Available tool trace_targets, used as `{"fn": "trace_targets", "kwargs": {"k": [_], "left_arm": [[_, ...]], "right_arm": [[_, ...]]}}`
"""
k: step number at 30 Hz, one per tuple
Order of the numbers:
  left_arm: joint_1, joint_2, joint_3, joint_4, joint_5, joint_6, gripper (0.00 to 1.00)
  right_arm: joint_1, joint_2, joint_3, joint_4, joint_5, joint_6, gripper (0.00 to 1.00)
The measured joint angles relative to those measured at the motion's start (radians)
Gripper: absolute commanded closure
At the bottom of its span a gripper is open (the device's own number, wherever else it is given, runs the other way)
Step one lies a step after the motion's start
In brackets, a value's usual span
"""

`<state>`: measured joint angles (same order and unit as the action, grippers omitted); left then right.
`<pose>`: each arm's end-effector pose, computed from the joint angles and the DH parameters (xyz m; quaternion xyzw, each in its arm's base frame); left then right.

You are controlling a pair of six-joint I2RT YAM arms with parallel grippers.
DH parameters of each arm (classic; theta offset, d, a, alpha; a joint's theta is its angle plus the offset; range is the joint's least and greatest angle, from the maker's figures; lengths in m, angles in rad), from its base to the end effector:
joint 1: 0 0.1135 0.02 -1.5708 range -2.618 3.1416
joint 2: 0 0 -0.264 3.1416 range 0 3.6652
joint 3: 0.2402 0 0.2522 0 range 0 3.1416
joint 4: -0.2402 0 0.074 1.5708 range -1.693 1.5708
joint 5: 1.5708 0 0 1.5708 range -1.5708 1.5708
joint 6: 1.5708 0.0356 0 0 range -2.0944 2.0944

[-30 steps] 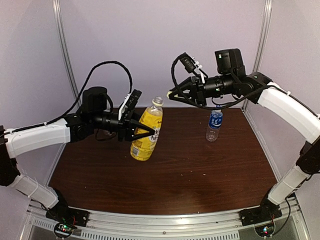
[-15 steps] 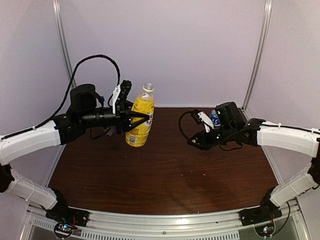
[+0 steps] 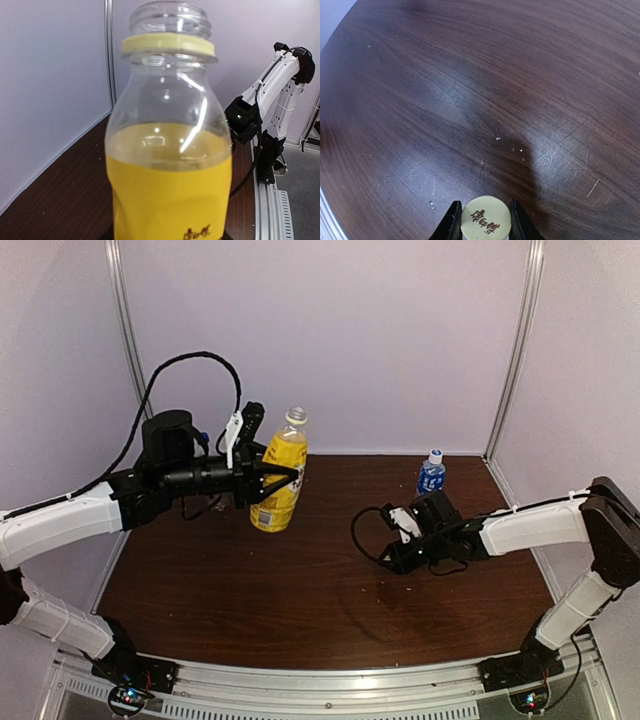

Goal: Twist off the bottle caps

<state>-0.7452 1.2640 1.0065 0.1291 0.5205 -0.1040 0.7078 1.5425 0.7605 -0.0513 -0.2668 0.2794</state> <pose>0.2059 -0.2140 0.3474 0.3900 0.6352 -0.4389 0.5018 0.2229 0.2031 0.1672 -0.2434 0.8932 0.2785 0.2558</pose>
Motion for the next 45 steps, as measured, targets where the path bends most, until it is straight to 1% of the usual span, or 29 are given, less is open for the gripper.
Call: {"fn": "trace_targets", "kwargs": {"k": [5,7,9,10,13,15,16,20,23,26,29,34,37,41,45], "left_arm": [[0.0,0.0,0.0,-0.001,-0.011,0.002,0.6],[0.0,0.0,0.0,-0.002,-0.013,0.003,0.6],[0.0,0.0,0.0,-0.003,-0.013,0.004,0.6],[0.0,0.0,0.0,-0.003,-0.014,0.006,0.6],[0.0,0.0,0.0,-0.003,-0.019,0.01,0.6],[0.0,0.0,0.0,-0.004,-0.023,0.011,0.6],[0.0,0.0,0.0,-0.004,-0.025,0.013,0.59],[0.0,0.0,0.0,-0.004,-0.031,0.017,0.58],[0.0,0.0,0.0,-0.004,-0.035,0.018,0.56],[0.0,0.003,0.0,-0.003,-0.035,0.02,0.56],[0.0,0.02,0.0,-0.003,-0.03,0.02,0.56],[0.0,0.062,0.0,-0.003,0.004,0.019,0.55],[0.0,0.087,0.0,-0.003,0.04,0.019,0.55],[0.0,0.107,0.0,-0.003,0.092,0.018,0.54],[0.0,0.129,0.0,0.002,0.144,0.007,0.55]], "right_arm": [[0.013,0.094,0.006,0.019,0.015,0.001,0.73],[0.015,0.111,0.008,0.021,0.023,0.001,0.71],[0.016,0.124,0.009,0.022,0.031,0.0,0.66],[0.016,0.128,0.01,0.023,0.034,0.001,0.64],[0.017,0.13,0.014,0.026,0.042,0.001,0.5],[0.018,0.129,0.015,0.026,0.047,-0.001,0.36],[0.021,0.128,0.015,0.024,0.048,0.005,0.31],[0.023,0.077,0.015,0.001,0.063,0.001,0.19],[0.026,-0.013,0.017,-0.027,0.061,0.0,0.1],[0.031,-0.116,0.035,-0.056,0.038,-0.007,0.05],[0.04,-0.202,0.093,-0.082,-0.001,-0.016,0.01],[0.071,-0.271,0.264,-0.11,-0.078,-0.045,0.0],[0.085,-0.278,0.374,-0.111,-0.124,-0.058,0.0],[0.095,-0.272,0.482,-0.124,-0.169,-0.07,0.0],[0.109,-0.212,0.615,-0.15,-0.202,-0.072,0.02]]}}
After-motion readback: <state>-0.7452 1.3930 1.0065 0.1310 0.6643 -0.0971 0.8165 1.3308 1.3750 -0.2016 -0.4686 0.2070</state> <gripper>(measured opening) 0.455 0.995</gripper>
